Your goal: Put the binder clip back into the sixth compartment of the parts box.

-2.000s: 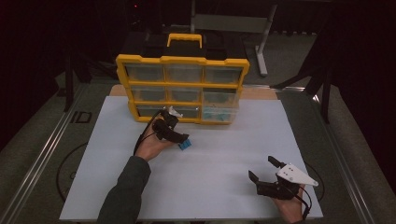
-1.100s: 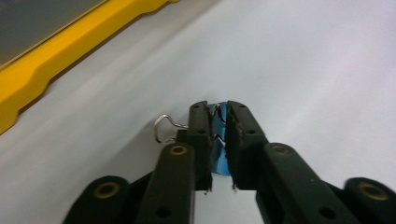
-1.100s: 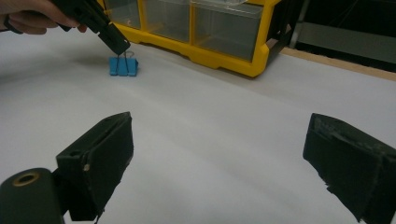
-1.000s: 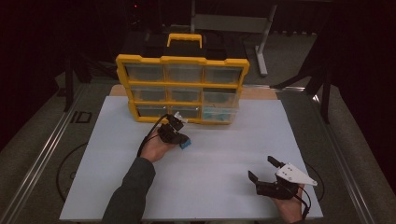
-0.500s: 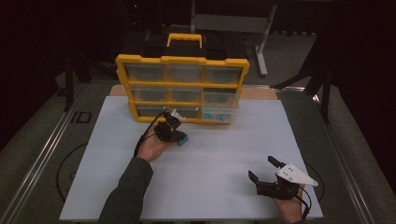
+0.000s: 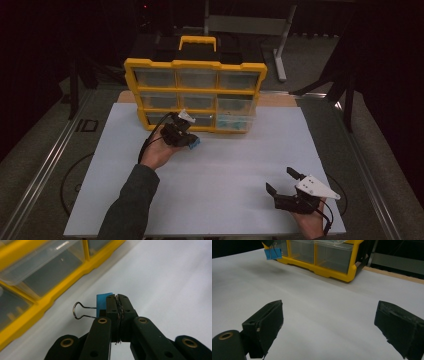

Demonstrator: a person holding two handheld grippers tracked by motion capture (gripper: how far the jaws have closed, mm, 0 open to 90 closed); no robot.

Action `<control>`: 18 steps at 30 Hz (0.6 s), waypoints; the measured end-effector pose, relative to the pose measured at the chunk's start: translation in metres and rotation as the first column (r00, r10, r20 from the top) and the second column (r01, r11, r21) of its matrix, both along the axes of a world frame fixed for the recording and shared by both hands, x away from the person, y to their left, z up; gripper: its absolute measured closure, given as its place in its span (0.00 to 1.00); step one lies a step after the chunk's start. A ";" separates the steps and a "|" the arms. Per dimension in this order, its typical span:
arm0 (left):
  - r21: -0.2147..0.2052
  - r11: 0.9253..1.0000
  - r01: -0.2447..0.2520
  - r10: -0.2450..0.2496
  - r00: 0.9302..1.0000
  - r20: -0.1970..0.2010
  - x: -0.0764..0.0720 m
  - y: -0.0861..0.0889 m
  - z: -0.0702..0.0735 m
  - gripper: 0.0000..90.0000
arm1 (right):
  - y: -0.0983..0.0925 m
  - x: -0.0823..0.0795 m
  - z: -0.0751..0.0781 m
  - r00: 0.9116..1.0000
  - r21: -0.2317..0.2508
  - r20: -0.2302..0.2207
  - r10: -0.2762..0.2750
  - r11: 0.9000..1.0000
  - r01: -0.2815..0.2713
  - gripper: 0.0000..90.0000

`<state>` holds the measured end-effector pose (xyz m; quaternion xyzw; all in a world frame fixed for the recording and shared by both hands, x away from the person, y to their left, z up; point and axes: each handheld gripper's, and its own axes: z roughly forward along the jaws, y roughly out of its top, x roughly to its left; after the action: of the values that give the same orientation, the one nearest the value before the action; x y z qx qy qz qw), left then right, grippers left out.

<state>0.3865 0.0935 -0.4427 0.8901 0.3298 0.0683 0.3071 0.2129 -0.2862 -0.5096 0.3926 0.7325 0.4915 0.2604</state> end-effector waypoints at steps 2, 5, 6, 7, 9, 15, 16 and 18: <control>0.001 1.000 0.003 -0.003 1.000 0.007 0.000 0.001 0.005 0.99 | 0.000 0.000 0.000 1.000 -0.001 0.000 0.000 1.000 0.000 0.09; -0.002 1.000 0.012 -0.012 1.000 0.013 0.000 0.001 0.012 0.99 | 0.000 0.000 0.000 1.000 0.000 -0.001 0.000 1.000 0.000 0.09; 0.000 1.000 0.014 -0.014 1.000 0.017 -0.001 0.001 0.014 0.99 | 0.000 0.000 0.000 1.000 0.000 -0.002 -0.001 1.000 0.001 0.09; 0.004 1.000 0.018 -0.018 1.000 0.019 -0.001 0.001 0.016 0.99 | 0.000 0.000 0.000 1.000 0.000 -0.001 0.000 1.000 0.000 0.09; 0.001 1.000 0.024 -0.024 0.999 0.023 -0.001 0.001 0.020 0.99 | 0.000 0.000 0.000 1.000 0.001 -0.001 -0.002 1.000 0.002 0.09; 0.002 0.999 0.034 -0.034 0.999 0.040 -0.002 0.003 0.033 0.99 | 0.000 0.000 0.000 1.000 0.001 -0.002 0.000 1.000 0.000 0.09; -0.002 0.999 0.036 -0.036 0.998 0.042 -0.002 0.003 0.035 0.99 | 0.000 0.000 0.000 1.000 0.000 -0.001 0.000 1.000 0.000 0.09; -0.007 0.999 0.037 -0.036 0.998 0.046 -0.002 0.003 0.039 0.99 | 0.000 0.000 0.000 1.000 0.001 0.000 0.000 1.000 0.000 0.09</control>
<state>0.3849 0.0967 -0.4039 0.8929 0.3066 0.0819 0.3194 0.2130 -0.2862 -0.5096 0.3929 0.7323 0.4916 0.2603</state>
